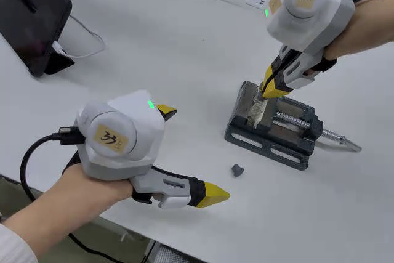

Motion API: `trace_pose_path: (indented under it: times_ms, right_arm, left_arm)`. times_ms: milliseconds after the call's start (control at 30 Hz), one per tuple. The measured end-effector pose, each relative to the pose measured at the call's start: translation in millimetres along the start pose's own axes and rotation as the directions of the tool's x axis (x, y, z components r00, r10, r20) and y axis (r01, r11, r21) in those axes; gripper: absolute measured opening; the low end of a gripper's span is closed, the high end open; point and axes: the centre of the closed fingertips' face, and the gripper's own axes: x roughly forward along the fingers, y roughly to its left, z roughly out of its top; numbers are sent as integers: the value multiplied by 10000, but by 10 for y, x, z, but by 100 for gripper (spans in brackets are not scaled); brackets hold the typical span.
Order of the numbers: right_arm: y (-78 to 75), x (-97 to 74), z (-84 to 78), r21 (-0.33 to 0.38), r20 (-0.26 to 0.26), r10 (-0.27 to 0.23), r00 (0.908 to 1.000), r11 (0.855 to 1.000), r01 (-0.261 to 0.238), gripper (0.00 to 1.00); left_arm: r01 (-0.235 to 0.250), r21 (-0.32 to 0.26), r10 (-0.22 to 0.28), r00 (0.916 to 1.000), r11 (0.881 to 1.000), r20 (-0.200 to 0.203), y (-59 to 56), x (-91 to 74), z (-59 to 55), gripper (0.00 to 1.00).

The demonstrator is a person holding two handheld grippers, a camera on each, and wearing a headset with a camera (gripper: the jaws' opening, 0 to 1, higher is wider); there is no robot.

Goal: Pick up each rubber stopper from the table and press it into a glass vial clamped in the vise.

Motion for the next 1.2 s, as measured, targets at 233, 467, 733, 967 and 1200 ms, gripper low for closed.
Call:
trace_pose_path:
  times_ms: [233, 467, 733, 967, 1200]
  right_arm:
    - [-10, 4, 0, 74, -335, -46, 9994, 10000, 49, 0]
    - [-23, 10, -8, 329, -255, -104, 9996, 9994, 112, 0]
    - [-13, 22, -12, 360, -337, -97, 9994, 9993, 109, 0]
    - [-5, 25, -35, 520, -262, 58, 9996, 9986, -44, 0]
    - [4, 37, -1, 854, -373, 85, 9993, 9963, -53, 0]
  left_arm:
    - [63, -51, -63, 10000, 10000, -12, 0, 38, 3, 99]
    - [82, -69, -81, 10000, 9999, 41, 23, 77, 62, 99]
    - [23, -24, -22, 10000, 10000, 97, 36, 101, 117, 99]
    - [-7, -8, 7, 10000, 10000, 96, 17, 88, 128, 99]
    - [-70, -12, 70, 9999, 10000, 78, 30, 76, 130, 99]
